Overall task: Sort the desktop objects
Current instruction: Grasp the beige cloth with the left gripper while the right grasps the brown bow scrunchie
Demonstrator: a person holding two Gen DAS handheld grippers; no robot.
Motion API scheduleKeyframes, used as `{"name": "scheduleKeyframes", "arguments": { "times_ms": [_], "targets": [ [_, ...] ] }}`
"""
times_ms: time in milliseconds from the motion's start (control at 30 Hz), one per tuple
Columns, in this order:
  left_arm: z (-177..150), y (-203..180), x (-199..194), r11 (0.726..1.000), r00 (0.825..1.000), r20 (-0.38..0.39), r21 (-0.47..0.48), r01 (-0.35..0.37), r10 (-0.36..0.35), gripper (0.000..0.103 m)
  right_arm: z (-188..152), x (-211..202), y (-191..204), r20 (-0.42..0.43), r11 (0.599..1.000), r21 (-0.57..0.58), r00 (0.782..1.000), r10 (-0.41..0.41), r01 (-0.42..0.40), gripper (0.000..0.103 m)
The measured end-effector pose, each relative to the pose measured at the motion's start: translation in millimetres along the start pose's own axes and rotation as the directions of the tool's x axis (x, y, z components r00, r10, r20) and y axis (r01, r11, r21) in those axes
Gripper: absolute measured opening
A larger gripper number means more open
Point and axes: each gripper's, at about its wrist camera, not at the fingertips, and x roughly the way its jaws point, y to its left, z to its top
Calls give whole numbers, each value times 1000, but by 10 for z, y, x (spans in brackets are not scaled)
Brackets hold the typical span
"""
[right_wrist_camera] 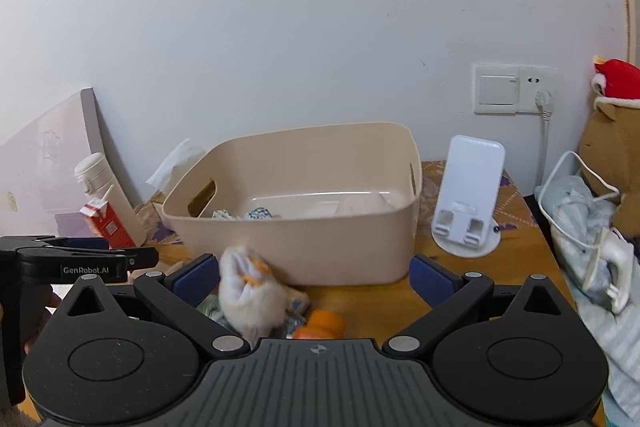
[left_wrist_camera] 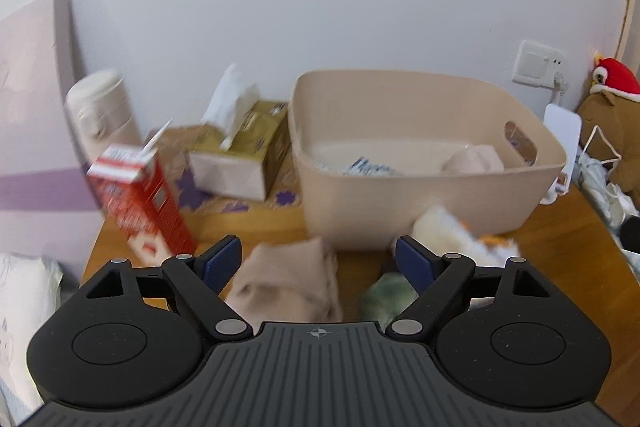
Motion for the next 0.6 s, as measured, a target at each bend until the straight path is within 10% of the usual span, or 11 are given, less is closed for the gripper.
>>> {"name": "scheduleKeyframes", "arguments": {
  "times_ms": [600],
  "targets": [
    [-464, 333, -5, 993, 998, -44, -105, -46, 41, 86, -860, -124, -48, -102, 993, -104, 993, -61, 50, 103]
  ]
}}
